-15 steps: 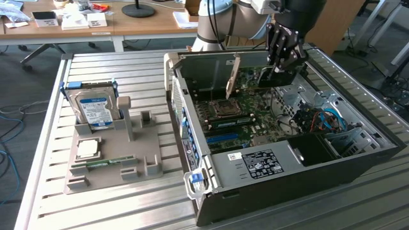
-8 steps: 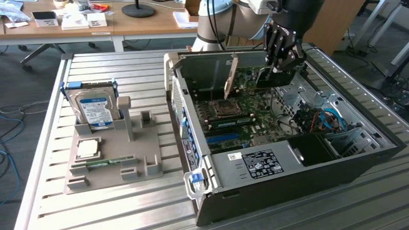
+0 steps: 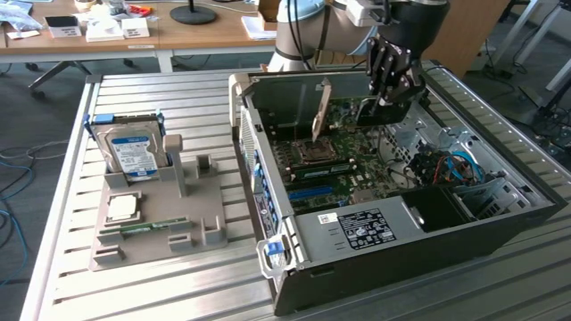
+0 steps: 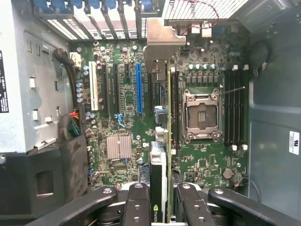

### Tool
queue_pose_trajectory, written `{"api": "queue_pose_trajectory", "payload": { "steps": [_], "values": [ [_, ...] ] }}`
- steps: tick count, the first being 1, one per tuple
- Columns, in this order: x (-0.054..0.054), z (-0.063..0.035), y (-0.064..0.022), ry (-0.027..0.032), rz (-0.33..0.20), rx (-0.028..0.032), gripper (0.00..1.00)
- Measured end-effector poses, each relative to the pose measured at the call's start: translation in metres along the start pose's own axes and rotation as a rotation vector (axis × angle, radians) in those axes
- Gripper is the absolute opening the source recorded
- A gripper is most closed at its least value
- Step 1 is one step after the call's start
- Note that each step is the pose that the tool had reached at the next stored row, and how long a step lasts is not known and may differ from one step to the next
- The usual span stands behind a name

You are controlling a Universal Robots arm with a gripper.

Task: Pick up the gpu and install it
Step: 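Insert the gpu into the slot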

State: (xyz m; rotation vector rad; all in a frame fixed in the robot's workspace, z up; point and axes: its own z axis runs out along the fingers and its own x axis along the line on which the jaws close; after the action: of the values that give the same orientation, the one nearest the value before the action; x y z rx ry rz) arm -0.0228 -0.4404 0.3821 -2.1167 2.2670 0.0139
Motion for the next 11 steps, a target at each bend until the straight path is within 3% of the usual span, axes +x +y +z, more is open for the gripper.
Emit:
{"api": "queue_pose_trajectory", "payload": {
  "steps": [7,11],
  "values": [
    [0.0011,0.0093,0.0001,-0.0001,0.000,0.0001,0.27],
    [0.0011,0.0098,0.0001,0.0001,0.000,-0.0001,0.27]
  ]
}}
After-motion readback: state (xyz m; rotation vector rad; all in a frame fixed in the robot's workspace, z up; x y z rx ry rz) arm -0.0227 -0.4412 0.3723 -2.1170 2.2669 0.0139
